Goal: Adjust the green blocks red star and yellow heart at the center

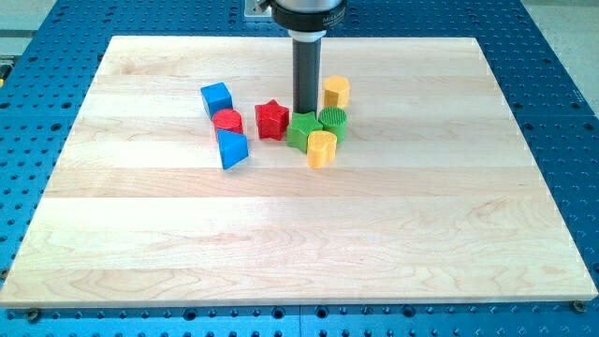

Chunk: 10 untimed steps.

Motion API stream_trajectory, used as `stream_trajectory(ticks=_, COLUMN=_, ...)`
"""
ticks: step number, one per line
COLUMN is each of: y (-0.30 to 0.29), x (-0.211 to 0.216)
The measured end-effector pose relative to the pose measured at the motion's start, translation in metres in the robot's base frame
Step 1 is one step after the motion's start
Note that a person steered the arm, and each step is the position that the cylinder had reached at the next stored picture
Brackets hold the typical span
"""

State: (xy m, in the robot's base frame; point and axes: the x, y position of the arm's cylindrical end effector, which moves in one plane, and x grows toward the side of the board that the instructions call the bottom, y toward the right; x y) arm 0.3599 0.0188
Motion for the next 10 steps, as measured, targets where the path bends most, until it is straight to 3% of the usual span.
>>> stream_trajectory(ticks=1, y=0.043, x=-0.006)
stream_trajectory(ticks=2, y=0.063, x=0.027)
stream_trajectory(ticks=4, y=0.036, x=0.084)
stream_trajectory(ticks=5, y=0.0, x=0.083)
stream_trajectory(ticks=10, y=0.07, x=0.021)
